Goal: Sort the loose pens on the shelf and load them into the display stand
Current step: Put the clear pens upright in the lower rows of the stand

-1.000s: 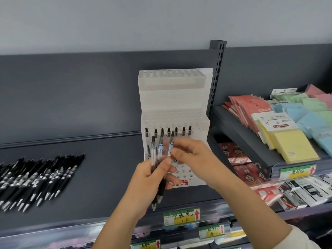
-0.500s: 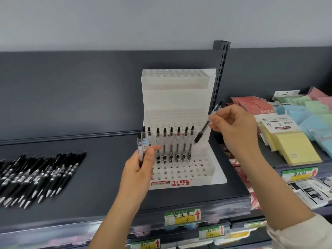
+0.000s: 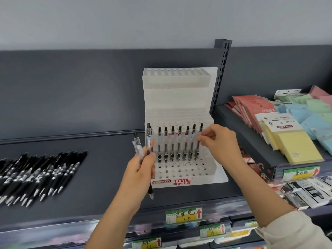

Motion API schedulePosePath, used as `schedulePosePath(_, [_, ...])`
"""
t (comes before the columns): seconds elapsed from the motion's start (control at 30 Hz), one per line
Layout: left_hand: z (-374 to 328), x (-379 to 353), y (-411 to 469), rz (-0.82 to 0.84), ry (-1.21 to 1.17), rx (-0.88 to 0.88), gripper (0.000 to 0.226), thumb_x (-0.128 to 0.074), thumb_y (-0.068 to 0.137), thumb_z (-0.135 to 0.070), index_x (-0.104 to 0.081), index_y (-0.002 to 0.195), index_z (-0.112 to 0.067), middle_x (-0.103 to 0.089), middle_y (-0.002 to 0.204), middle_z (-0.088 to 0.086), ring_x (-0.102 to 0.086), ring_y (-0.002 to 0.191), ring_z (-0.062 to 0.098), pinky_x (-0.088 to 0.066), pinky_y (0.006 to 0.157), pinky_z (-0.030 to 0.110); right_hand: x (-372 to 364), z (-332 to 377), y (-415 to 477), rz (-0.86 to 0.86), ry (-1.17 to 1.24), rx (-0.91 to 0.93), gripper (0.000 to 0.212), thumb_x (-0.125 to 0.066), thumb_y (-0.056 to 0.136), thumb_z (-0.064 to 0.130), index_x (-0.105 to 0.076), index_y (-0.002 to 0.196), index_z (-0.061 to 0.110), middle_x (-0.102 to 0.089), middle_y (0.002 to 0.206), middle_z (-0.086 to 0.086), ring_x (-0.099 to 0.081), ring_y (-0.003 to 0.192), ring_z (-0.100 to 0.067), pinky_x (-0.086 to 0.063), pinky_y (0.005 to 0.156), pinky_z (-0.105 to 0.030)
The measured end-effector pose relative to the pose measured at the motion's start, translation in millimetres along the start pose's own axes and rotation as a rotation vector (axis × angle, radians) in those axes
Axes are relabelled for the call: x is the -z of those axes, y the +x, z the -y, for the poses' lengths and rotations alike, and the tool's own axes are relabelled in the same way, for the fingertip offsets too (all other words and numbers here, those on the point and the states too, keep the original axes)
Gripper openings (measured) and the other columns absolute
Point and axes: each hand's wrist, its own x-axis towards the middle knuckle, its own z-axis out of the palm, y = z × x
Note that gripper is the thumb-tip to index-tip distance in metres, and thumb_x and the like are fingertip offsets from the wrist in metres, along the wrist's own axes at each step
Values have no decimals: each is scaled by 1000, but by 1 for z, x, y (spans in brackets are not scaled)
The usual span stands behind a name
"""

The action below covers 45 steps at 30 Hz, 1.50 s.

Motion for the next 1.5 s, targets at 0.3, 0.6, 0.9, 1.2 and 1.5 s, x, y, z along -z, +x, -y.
schedulePosePath(0.3, [-1,-5,-4,126,32,-36,22,-47,96,-26,-58,103,-44,-53,65,-4,-46,58,2,-43,58,15,15,29,-22,-130,193,80,8,-70,82,23,-64,79,26,-63,72,14,-57,60,-6,-45,58,-12])
schedulePosePath(0.6, [-5,-13,-12,289,54,-87,21,-48,94,-24,-67,88,-30,-67,70,-5,-63,69,7,-50,67,15,8,45,-49,494,590,79,16,-56,90,2,-63,89,16,-70,76,6,-61,65,-3,-45,58,-17])
schedulePosePath(0.9, [-4,2,-6,-6,52,-104,35,-38,86,-50,-66,100,-35,-32,51,-10,-36,49,5,-42,56,23,53,29,-16,-191,461,21,8,-65,86,14,-60,79,16,-69,75,-4,-68,64,-14,-57,62,-21])
schedulePosePath(1.2, [-2,-3,-2,-116,-38,-72,61,-23,71,-73,-54,110,-38,-36,66,-4,-37,60,10,-41,62,26,25,6,-4,-184,64,83,8,-65,87,20,-61,84,13,-66,75,2,-64,72,-14,-55,73,-34])
schedulePosePath(1.5, [-2,2,-1,-198,-178,-158,25,-37,93,-42,-57,108,-40,-46,61,-14,-45,57,0,-43,64,28,10,-13,-1,-64,-2,25,11,-67,86,17,-61,79,11,-65,69,0,-65,68,-17,-52,68,-30])
